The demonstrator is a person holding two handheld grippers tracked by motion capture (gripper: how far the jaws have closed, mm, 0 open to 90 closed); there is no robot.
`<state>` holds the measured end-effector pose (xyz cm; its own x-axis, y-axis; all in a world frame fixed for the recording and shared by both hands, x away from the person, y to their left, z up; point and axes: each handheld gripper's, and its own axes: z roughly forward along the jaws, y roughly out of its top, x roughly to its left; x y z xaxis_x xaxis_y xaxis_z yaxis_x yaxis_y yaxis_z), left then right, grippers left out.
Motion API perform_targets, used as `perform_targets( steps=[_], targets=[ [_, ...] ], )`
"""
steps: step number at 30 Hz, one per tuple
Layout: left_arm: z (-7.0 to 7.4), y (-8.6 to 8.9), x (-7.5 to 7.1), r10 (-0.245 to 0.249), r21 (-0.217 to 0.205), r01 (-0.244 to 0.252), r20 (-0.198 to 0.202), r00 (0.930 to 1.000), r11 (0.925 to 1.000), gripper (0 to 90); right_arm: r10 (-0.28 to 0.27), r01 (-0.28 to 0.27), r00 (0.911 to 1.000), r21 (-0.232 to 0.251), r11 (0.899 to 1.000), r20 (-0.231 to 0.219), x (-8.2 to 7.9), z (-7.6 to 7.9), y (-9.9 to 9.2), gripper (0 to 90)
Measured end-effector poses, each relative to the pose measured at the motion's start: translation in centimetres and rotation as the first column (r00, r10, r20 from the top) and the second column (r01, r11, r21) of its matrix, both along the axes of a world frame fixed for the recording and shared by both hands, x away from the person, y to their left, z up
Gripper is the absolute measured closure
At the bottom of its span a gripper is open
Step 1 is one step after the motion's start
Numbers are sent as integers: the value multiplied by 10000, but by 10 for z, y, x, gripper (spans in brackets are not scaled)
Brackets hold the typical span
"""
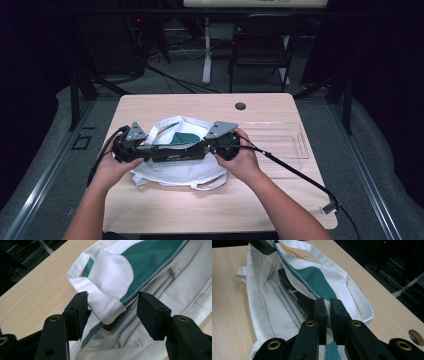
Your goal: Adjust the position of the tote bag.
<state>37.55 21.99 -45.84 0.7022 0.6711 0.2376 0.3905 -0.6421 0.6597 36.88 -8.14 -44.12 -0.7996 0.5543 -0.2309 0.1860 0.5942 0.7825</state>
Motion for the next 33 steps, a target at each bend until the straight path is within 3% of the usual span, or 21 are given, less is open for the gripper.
perform_targets(
  steps=[6,12,24,33],
  targets=[
    [-2,0,2,74,12,-74,-86,9999,10000,440,-27,27,10000,43,10000,27,0,1,-1,848],
    [3,1,2,144,0,-144,-85,9999,9999,512,-25,25,10000,113,9999,-10,1,3,-2,848],
    [13,-5,7,219,539,-217,-29,9998,9983,676,-32,32,10000,0,10000,-90,4,6,-4,847],
    [17,-8,11,123,873,-130,79,9999,9961,738,93,-98,9997,-191,9998,-221,6,6,-5,844]
  ],
)
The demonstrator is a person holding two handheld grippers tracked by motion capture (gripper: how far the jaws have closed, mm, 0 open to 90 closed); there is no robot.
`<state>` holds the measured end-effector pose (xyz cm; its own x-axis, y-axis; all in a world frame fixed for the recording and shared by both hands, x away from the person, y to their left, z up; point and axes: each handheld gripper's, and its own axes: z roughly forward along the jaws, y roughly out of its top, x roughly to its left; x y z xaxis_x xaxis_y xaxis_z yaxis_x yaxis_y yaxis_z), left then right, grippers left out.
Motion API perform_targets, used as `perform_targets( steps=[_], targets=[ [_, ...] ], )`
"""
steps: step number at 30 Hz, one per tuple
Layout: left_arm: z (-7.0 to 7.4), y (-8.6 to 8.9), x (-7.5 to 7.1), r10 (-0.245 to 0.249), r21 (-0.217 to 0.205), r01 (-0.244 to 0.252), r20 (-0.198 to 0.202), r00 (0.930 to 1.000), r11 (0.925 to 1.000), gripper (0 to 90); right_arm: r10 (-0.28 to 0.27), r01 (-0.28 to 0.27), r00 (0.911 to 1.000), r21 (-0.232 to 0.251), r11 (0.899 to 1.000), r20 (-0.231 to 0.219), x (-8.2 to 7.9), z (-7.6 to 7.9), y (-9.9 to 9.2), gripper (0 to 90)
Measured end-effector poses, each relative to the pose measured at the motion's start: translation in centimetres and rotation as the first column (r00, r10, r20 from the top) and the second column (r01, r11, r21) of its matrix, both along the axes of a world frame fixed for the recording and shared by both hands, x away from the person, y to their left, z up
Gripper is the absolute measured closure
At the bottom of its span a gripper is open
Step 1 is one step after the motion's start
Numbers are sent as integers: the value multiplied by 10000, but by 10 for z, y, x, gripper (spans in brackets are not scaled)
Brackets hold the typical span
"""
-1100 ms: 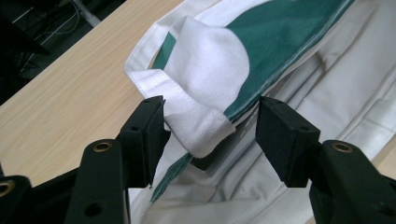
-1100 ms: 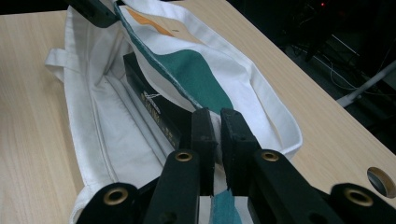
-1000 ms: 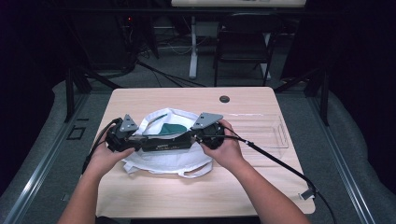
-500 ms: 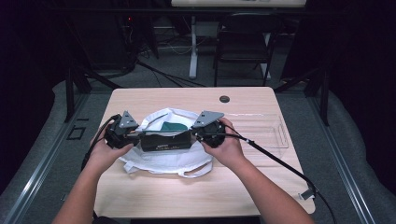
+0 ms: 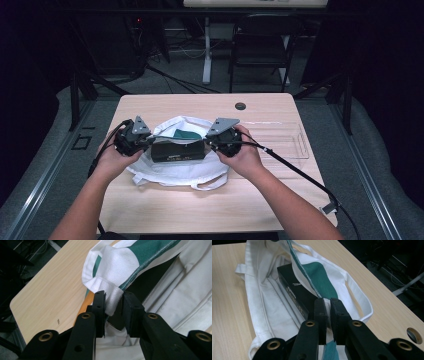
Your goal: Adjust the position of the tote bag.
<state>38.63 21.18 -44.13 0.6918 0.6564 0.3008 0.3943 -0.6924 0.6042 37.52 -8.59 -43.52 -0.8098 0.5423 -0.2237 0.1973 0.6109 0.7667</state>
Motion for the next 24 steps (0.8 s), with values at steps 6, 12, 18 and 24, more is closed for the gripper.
perform_targets(
  steps=[6,12,18,24],
  targets=[
    [5,-4,4,-85,105,85,-48,10000,9999,759,68,-72,9999,-317,9995,-127,2,1,-1,840],
    [7,-5,8,11,200,-9,-81,10000,9998,770,124,-126,9999,-780,9969,-39,2,6,1,823],
    [11,-5,11,49,207,-47,-104,9999,9998,779,134,-136,9999,-992,9950,-30,5,16,3,787],
    [16,-6,14,112,262,-109,-124,9999,9996,788,242,-244,9997,-1289,9914,-32,7,24,6,753]
  ],
)
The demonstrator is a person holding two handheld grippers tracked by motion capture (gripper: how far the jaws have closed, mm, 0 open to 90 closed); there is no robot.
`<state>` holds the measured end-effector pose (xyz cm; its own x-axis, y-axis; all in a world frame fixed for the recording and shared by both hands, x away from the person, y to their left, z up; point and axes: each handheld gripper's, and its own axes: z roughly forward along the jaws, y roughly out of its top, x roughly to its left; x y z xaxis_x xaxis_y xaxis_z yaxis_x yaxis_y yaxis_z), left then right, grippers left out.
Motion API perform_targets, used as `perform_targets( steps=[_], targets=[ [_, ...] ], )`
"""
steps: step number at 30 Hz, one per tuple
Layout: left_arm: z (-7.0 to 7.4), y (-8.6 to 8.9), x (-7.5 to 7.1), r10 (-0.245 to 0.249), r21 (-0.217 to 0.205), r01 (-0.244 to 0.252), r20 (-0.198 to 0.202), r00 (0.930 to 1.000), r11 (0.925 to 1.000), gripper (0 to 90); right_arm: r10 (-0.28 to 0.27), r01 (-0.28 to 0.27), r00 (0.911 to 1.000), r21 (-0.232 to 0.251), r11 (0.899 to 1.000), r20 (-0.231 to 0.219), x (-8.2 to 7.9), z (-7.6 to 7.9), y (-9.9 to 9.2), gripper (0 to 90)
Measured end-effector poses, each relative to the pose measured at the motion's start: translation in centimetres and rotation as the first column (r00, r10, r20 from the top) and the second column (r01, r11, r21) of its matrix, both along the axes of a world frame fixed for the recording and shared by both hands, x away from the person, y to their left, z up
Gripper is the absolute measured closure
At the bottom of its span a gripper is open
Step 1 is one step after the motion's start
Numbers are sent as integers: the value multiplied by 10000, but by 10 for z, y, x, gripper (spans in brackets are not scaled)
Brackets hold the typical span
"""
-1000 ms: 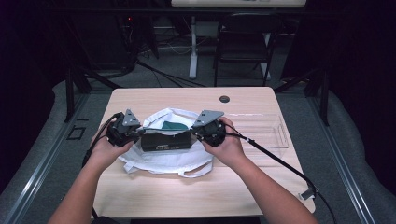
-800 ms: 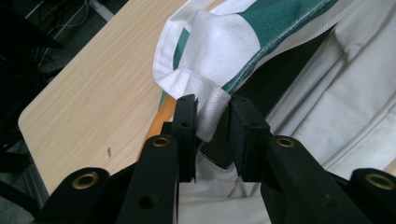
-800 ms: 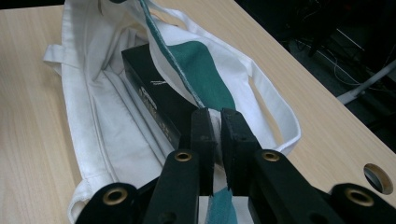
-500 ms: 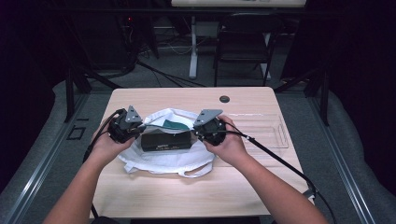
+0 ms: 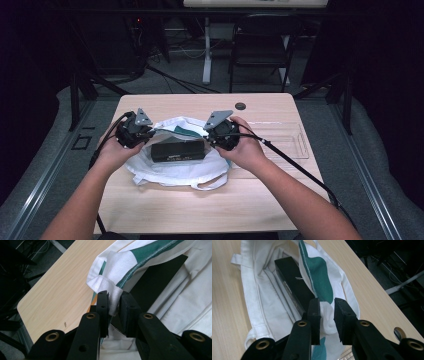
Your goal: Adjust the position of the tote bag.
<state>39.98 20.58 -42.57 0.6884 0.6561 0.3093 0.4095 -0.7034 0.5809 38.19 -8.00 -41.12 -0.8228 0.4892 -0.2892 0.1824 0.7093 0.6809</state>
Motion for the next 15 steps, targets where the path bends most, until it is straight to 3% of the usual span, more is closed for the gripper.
perform_targets(
  steps=[10,15],
  targets=[
    [5,-1,5,83,48,-83,-43,10000,10000,801,248,-244,9995,-230,9994,191,2,15,15,729],
    [5,0,10,151,-10,-151,-99,9998,9999,804,525,-526,9986,-201,9984,-64,10,20,25,719]
  ],
)
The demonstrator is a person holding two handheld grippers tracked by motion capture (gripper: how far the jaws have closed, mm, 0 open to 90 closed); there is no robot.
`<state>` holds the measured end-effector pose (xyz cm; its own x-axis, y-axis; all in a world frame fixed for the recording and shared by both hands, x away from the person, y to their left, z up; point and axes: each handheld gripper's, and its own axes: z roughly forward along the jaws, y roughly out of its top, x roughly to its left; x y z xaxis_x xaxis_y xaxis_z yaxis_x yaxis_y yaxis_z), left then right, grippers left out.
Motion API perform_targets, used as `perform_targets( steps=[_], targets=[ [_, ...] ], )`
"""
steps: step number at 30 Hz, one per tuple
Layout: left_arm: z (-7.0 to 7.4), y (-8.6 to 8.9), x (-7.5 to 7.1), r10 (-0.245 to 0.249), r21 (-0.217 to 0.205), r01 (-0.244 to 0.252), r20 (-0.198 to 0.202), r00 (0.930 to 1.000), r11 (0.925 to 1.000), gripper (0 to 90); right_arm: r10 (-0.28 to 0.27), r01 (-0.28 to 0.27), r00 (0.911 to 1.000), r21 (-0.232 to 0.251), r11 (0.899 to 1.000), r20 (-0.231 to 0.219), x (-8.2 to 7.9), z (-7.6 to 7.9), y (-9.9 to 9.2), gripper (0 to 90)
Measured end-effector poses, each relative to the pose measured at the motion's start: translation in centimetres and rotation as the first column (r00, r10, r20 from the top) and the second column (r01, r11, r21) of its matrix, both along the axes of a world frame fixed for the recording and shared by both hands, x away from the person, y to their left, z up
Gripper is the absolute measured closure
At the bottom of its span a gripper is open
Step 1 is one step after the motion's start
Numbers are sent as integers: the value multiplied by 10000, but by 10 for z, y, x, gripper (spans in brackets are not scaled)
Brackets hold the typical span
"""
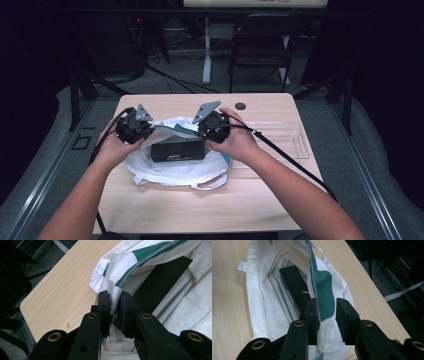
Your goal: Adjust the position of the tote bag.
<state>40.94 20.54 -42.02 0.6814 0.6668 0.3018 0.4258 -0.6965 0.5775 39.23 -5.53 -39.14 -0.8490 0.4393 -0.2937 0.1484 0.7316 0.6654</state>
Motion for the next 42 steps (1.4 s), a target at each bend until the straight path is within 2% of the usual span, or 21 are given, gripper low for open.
perform_targets(
  steps=[4,6,8,9,17,21,28,31,38,39,41,42],
  targets=[
    [0,1,2,41,-48,-42,-76,10000,10000,805,105,-110,9999,-340,9994,-131,8,-2,7,715],
    [0,1,2,56,-76,-57,-34,10000,10000,806,264,-274,9991,-305,9992,-321,11,-6,13,709],
    [1,1,3,73,-76,-73,-18,10000,9999,806,301,-313,9991,-378,9988,-304,11,-7,16,707],
    [1,1,3,52,-55,-52,-22,10000,10000,806,334,-346,9983,-260,9991,-480,14,-10,19,707],
    [3,-1,5,67,-44,-67,9,10000,10000,807,296,-327,9974,-463,9984,-661,22,-19,28,717],
    [3,-1,6,97,-37,-97,-18,10000,9999,807,294,-323,9971,-403,9987,-700,24,-23,34,734],
    [3,-1,8,91,-14,-91,-22,10000,10000,808,232,-265,9982,-605,9978,-559,27,-31,39,778],
    [3,-1,9,152,-54,-152,-21,9999,9999,808,130,-153,9995,-832,9964,-289,28,-32,40,829],
    [2,-2,12,169,-35,-169,2,9999,9999,809,-96,89,9999,-870,9962,-76,32,-33,41,859],
    [1,-3,13,199,-41,-199,14,9998,9998,810,-125,140,9998,-1147,9933,135,33,-32,41,866],
    [1,-3,13,195,-31,-195,15,9998,9998,809,-160,180,9997,-1111,9936,191,33,-33,42,867],
    [1,-3,14,204,-33,-205,-4,9998,9998,810,-191,222,9995,-1249,9919,260,33,-32,42,869]
  ],
)
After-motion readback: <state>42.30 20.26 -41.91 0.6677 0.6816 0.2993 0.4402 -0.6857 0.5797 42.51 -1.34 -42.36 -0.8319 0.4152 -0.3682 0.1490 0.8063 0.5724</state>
